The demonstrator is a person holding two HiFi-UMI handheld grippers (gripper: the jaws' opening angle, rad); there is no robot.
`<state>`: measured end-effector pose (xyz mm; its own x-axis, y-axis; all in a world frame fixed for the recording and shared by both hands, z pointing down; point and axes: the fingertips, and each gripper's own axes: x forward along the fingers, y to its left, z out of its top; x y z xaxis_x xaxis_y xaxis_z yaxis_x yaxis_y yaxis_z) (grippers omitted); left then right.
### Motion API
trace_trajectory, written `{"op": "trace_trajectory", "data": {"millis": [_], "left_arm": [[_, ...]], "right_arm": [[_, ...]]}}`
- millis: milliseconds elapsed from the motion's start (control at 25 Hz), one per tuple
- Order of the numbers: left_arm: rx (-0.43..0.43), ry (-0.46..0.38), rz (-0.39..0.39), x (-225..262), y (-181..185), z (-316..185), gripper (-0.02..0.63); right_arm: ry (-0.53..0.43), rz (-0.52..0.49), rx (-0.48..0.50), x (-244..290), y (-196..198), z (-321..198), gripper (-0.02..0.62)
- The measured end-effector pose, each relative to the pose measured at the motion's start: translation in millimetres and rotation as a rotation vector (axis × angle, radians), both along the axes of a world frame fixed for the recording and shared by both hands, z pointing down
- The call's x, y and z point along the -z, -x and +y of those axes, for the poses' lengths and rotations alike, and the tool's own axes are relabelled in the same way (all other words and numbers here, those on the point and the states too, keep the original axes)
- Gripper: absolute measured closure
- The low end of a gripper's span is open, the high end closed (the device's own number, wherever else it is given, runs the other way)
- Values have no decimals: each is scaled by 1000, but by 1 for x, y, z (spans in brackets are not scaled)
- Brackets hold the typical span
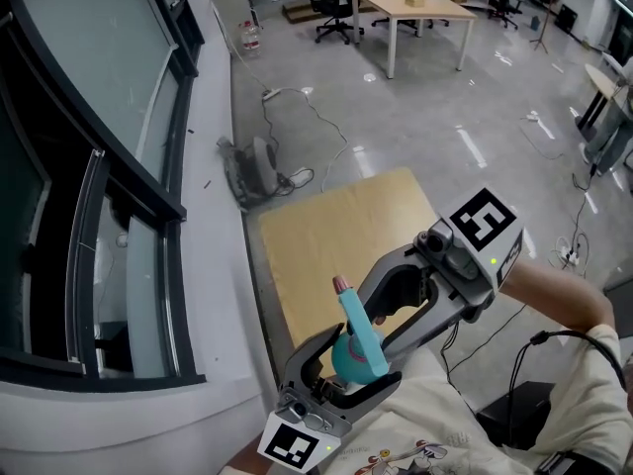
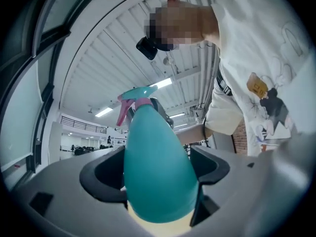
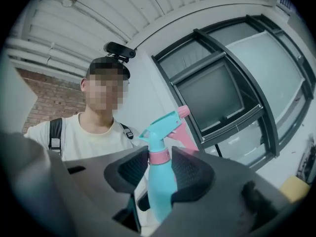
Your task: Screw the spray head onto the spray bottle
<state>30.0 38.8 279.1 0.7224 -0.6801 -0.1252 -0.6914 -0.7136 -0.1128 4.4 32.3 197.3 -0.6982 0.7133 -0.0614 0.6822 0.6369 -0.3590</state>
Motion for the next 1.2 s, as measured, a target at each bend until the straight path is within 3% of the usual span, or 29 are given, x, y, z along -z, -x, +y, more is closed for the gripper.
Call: {"op": "trace_trajectory", "data": {"millis": [120, 240, 520, 720, 880, 1080, 1200], "left_arm": [[-3, 39, 3, -5, -2, -6, 198], [57, 62, 14, -9, 1, -17, 198], [448, 30, -12, -11, 17, -49, 198], [605, 53, -76, -19, 25, -63, 198], [565, 60, -29, -19, 24, -64, 198], [472, 77, 25, -21, 28, -61, 198], [320, 42, 38, -13, 27, -56, 198]], "right_arm": [[-35, -16, -43, -4, -1, -5, 459], [-94, -30, -158, -11, 3, -15, 462], [-251, -53, -551, -11, 16, -38, 463], [-329, -127, -869, -6, 23, -51, 463], [-357, -120, -1022, -10, 23, -50, 456], [-334, -33, -936, -25, 4, -38, 377], [-291, 33, -869, -37, -15, -43, 362]]}}
